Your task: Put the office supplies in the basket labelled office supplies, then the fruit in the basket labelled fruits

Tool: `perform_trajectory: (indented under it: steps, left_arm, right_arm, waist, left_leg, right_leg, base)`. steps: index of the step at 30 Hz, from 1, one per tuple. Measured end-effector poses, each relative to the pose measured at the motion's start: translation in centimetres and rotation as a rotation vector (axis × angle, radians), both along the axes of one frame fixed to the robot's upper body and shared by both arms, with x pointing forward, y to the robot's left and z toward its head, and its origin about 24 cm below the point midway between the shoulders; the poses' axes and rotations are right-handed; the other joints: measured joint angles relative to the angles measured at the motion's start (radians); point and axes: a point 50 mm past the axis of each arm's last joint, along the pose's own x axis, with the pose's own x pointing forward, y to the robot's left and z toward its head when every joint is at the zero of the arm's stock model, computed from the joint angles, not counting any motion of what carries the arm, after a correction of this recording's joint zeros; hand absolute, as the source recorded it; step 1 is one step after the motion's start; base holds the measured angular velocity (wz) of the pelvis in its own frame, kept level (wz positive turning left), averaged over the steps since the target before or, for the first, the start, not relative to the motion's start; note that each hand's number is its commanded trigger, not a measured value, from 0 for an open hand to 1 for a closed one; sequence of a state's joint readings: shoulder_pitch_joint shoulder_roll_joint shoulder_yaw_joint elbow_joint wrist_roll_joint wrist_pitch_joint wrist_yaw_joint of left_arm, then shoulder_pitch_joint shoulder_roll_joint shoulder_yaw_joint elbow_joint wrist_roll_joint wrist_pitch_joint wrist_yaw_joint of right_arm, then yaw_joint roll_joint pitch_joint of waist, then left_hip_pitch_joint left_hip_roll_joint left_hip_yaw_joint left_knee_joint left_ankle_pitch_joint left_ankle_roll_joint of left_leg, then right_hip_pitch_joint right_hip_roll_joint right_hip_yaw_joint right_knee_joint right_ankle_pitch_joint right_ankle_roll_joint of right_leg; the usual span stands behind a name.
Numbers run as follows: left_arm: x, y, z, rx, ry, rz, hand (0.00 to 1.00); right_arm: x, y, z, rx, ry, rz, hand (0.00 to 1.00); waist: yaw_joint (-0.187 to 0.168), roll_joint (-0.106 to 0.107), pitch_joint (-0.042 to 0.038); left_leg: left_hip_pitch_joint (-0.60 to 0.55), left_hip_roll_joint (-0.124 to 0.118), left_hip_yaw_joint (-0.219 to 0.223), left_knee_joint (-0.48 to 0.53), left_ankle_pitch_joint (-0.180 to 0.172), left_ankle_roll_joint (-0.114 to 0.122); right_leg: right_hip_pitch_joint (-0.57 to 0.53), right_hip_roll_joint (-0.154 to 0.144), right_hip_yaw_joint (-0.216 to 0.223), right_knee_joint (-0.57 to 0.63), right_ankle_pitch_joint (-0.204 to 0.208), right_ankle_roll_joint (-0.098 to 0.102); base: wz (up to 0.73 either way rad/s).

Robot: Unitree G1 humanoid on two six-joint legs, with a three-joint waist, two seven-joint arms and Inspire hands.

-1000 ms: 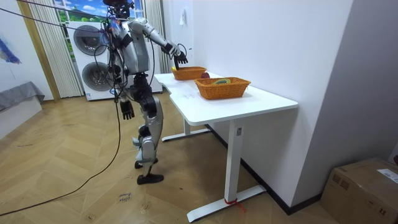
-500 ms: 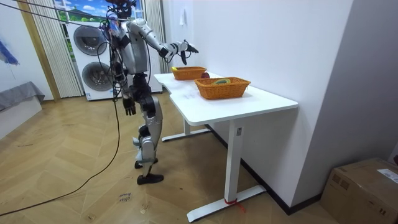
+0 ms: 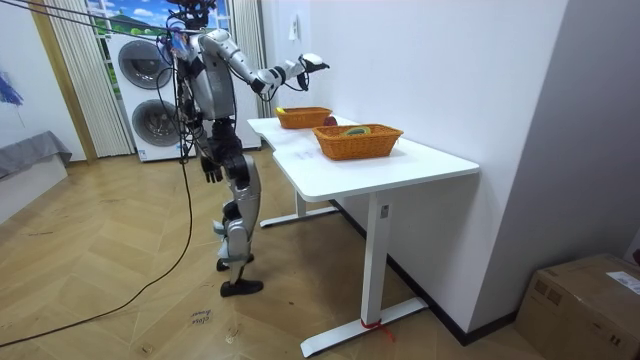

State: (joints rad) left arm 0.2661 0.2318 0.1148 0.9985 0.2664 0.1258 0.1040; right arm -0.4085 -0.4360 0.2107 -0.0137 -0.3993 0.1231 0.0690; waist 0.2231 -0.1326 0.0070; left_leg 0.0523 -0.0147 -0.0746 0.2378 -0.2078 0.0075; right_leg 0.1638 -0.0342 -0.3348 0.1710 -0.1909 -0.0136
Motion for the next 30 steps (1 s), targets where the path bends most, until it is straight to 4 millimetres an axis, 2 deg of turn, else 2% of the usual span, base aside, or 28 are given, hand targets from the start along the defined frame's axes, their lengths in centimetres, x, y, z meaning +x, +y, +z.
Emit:
perform_trajectory:
  steps: [4,7,12,15,17,22,26,30]
  left_arm:
    - [-0.1,-0.3,-0.1,-0.005,0.006,0.002,0.0]
    - [-0.4,-0.7,-0.1,-0.014,0.004,0.006,0.0]
    - [-0.8,-1.2,-0.1,-0.029,0.0,0.006,0.0]
    - [-0.8,-1.6,-0.2,-0.039,-0.002,0.009,0.0]
    - [-0.8,-1.6,-0.2,-0.04,-0.002,0.009,0.0]
    - [-0.9,-1.6,-0.3,-0.039,0.007,0.012,0.0]
    - [-1.1,-1.6,-0.3,-0.039,0.016,0.017,0.0]
    - [-1.2,-1.6,-0.3,-0.039,0.017,0.019,0.0]
  right_arm:
    - [0.0,-0.2,0.2,0.046,-0.018,-0.013,0.0]
    - [0.0,-0.2,0.2,0.101,-0.005,-0.003,0.0]
    - [0.1,-0.5,0.3,0.237,0.011,0.001,0.0]
    - [0.2,-1.1,0.2,0.305,0.008,-0.026,0.0]
    - [0.4,-1.6,-0.1,0.356,0.016,-0.053,0.0]
    - [0.4,-2.7,-1.7,0.442,0.046,-0.142,0.0]
    - [-0.2,-3.0,-3.2,0.53,0.086,-0.181,0.0]
    - [-0.3,-3.3,-4.0,0.579,0.103,-0.218,0.0]
  waist:
    - [-0.002,0.015,-0.0006]
    - [-0.007,0.032,-0.0051]
    - [-0.026,0.05,0.0028]
    - [-0.028,0.054,0.0054]
    - [-0.029,0.049,0.0008]
    - [-0.029,0.047,-0.0022]
    - [-0.03,0.054,-0.0078]
    - [-0.035,0.065,-0.0056]
  left_leg:
    - [0.0,0.0,-0.002,0.002,0.0,0.0]
    - [0.0,-0.001,-0.005,0.004,0.0,0.0]
    - [-0.007,-0.001,-0.01,0.013,0.0,0.0]
    - [-0.017,-0.004,-0.012,0.021,0.0,0.001]
    - [-0.026,-0.007,-0.012,0.024,0.0,0.001]
    - [-0.027,-0.015,-0.012,0.03,-0.001,0.007]
    - [-0.022,-0.017,-0.014,0.032,-0.004,0.012]
    - [-0.02,-0.017,-0.015,0.034,-0.004,0.012]
  right_leg:
    - [0.002,0.0,0.001,0.0,0.0,0.0]
    - [0.005,-0.001,-0.003,0.001,0.0,0.0]
    - [0.01,-0.006,-0.019,0.0,-0.001,0.002]
    - [0.005,-0.011,-0.025,-0.001,-0.004,0.003]
    - [-0.001,-0.014,-0.026,-0.002,-0.008,0.004]
    - [0.004,-0.015,-0.035,0.0,-0.01,0.009]
    - [0.011,-0.017,-0.04,0.002,-0.008,0.014]
    - [0.015,-0.018,-0.045,0.005,-0.008,0.015]
  base:
    - [0.0]
    - [0.06]
    - [0.1]
    - [0.04]
    - [0.02]
    - [0.06]
    - [0.04]
    - [0.01]
